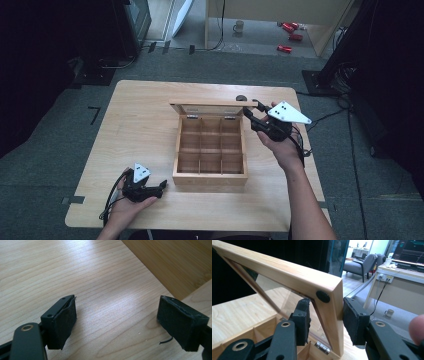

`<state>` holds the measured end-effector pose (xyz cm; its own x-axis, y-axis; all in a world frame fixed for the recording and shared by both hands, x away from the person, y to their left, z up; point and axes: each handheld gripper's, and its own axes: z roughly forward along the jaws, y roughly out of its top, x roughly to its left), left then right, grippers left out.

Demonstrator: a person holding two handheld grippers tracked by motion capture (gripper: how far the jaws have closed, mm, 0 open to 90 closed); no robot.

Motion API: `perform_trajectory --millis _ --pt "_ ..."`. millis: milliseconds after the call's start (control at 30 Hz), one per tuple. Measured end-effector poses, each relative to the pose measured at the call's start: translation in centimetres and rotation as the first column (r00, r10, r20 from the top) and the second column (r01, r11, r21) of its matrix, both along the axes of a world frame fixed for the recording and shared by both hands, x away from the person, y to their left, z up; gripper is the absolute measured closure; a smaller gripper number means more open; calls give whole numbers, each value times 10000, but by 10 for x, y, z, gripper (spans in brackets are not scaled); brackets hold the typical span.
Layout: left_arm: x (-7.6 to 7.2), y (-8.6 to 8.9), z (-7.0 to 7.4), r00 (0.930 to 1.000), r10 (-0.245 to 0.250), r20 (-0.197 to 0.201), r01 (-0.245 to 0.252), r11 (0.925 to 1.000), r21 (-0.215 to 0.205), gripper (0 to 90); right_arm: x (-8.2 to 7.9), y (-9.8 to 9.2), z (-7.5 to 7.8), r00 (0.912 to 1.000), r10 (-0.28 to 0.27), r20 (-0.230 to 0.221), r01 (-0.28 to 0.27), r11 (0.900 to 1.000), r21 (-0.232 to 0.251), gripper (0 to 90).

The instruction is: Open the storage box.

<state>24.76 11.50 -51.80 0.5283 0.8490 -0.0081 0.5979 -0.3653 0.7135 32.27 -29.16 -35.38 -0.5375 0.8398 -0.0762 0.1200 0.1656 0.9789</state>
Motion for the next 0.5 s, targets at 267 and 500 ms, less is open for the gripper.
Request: perform_trajectory --millis 267,500 --pt "0 -1 0 10000 15 36 -16 10000 57 163 16 3 6 9987 -481 -184 491 9973 554 596" --pt "0 -1 0 10000 6 10 -6 10000 59 164 32 4 12 9969 -749 -260 765 9947 693 623"
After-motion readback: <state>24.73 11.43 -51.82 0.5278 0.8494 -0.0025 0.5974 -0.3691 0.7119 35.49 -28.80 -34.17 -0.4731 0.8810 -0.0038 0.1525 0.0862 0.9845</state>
